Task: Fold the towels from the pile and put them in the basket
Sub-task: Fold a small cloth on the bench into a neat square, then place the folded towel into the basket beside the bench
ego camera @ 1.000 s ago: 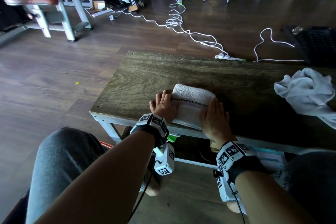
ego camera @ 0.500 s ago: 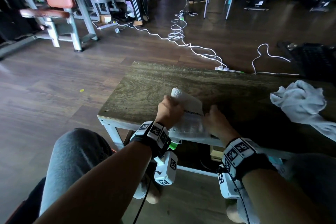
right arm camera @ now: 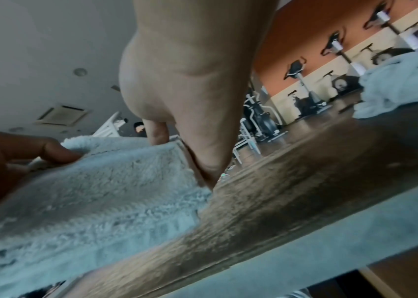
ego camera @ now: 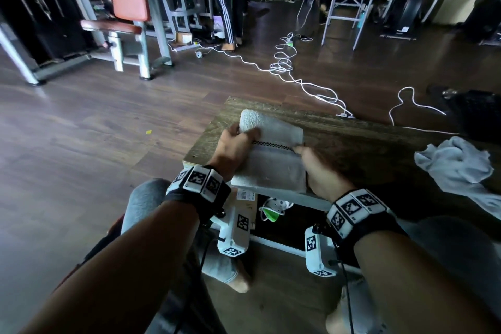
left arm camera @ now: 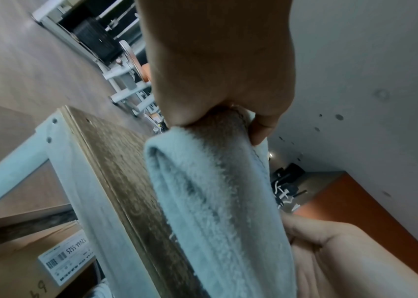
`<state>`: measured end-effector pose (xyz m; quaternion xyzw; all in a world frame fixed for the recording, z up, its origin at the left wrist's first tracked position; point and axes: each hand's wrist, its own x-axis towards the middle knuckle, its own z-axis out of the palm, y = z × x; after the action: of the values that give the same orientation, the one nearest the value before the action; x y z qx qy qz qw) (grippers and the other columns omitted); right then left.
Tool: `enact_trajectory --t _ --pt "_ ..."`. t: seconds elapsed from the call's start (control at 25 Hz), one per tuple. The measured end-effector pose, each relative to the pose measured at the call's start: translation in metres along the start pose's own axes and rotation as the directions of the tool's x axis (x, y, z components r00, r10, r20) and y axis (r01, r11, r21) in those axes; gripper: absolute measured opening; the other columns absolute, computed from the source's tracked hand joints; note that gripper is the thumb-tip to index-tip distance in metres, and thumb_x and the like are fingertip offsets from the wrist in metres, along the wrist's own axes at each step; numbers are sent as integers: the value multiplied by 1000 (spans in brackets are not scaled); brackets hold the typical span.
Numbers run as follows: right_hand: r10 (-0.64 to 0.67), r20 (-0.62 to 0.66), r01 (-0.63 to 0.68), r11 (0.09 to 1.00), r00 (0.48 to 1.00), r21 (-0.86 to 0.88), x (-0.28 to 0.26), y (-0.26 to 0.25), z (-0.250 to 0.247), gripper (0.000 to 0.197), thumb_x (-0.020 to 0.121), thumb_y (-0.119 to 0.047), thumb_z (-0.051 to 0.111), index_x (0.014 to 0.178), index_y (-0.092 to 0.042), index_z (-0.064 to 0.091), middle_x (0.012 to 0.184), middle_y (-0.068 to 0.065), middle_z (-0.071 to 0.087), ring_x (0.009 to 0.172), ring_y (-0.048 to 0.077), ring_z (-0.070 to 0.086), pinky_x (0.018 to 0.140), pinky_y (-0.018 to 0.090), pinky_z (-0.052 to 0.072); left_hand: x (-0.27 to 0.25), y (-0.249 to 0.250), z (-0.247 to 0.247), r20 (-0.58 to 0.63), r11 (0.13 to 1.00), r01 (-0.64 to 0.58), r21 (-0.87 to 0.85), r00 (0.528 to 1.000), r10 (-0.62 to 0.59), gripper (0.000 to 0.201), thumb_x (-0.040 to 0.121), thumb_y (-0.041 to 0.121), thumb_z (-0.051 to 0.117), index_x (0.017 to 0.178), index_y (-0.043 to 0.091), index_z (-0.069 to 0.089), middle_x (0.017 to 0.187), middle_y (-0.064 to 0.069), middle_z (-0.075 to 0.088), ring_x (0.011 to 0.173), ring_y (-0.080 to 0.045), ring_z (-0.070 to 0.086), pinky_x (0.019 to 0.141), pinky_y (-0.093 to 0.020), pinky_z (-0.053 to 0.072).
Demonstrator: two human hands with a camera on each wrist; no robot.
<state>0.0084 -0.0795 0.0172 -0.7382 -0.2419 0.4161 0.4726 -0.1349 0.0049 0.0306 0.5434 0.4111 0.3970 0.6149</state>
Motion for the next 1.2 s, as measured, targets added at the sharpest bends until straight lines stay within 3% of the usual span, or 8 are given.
enact_trajectory --t 0.2,0.32,0.36,0.44,0.6,0.88,1.08,1.2 --pt "-253 41 256 956 967 -140 -36 -29 27 55 103 -44 42 152 -21 31 156 5 35 123 19 46 102 35 36 -17 14 -36 -217 999 -11 30 976 17 8 84 15 67 89 13 62 73 1 60 67 -15 56 58 -22 45" --pt "-327 120 341 932 937 -124 -49 -38 48 46 105 -38 41 146 -18 39 146 7 44 91 11 26 92 30 36 -29 20 -63 -339 998 33 59 941 -11 13 84 16 65 74 15 57 63 3 55 56 -11 55 47 -16 39" --pt "-340 151 359 925 928 -124 -52 -39 56 45 105 -38 40 145 -18 40 144 6 46 117 9 16 92 31 37 -32 20 -73 -381 996 46 80 925 -12 15 84 17 66 73 16 56 63 3 55 56 -12 54 45 -16 38" --pt "-344 218 379 915 913 -141 -49 -37 77 44 105 -38 40 143 -16 42 136 4 50 97 15 41 88 28 34 -39 18 -94 -451 990 76 116 893 -15 13 81 21 69 79 16 58 67 0 56 61 -17 52 48 -19 38" --pt "-299 324 360 921 898 -149 -38 -28 127 26 98 -32 46 111 -11 56 91 2 54 88 21 53 60 27 33 -59 10 -136 -557 978 145 153 830 -36 16 82 22 71 73 15 59 67 -3 56 55 -17 51 49 -20 42" --pt "-170 585 399 870 793 -289 -33 8 236 41 92 -24 48 127 -11 31 116 5 42 108 21 50 89 32 37 -106 -51 -226 -763 945 325 33 619 -186 31 77 30 73 96 11 56 80 -9 65 62 -20 59 50 -26 50" --pt "-68 688 509 726 722 -463 -28 76 308 23 90 -17 54 103 -21 37 89 -4 50 73 16 52 60 30 37 -144 -132 -270 -779 892 448 -53 541 -318 31 82 14 65 109 15 53 82 -11 60 54 -16 50 42 -20 41" --pt "69 723 540 617 688 -573 -11 117 336 19 90 -15 53 107 -21 48 98 -3 53 87 21 52 58 27 34 -146 -191 -286 -714 818 547 -179 499 -490 24 73 19 64 96 12 60 71 -4 56 52 -15 49 56 -27 43"
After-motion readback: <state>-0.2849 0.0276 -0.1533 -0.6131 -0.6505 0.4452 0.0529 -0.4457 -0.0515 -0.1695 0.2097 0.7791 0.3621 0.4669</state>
